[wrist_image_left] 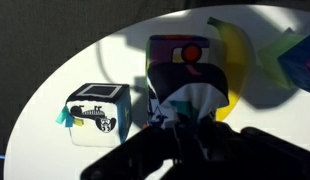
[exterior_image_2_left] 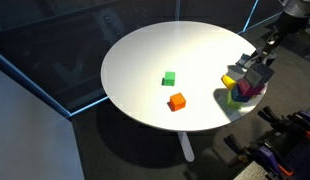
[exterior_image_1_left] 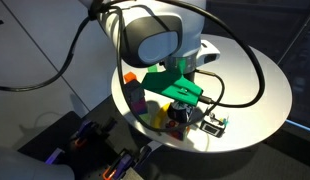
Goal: Put the furthest toy foam on the closest toy foam
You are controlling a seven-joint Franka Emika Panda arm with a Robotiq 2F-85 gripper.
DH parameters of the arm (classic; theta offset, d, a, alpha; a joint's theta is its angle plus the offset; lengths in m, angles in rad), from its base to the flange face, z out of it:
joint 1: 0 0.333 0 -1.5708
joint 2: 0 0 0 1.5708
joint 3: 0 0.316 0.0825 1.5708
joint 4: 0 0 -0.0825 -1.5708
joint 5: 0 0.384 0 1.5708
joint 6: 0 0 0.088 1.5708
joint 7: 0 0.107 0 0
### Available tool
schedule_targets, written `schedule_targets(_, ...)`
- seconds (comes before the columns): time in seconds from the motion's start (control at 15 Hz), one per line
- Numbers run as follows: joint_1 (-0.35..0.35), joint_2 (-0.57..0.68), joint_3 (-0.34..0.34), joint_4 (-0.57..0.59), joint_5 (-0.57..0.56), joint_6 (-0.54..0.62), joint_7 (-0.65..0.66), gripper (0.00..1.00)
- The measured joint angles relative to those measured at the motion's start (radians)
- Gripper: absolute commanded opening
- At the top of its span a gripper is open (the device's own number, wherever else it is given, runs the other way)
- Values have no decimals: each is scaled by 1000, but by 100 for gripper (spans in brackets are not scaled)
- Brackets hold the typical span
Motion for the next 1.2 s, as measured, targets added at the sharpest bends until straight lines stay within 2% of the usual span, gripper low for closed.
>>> schedule_targets(1.2,-21,-3,-16,-27,15,0,-72,5)
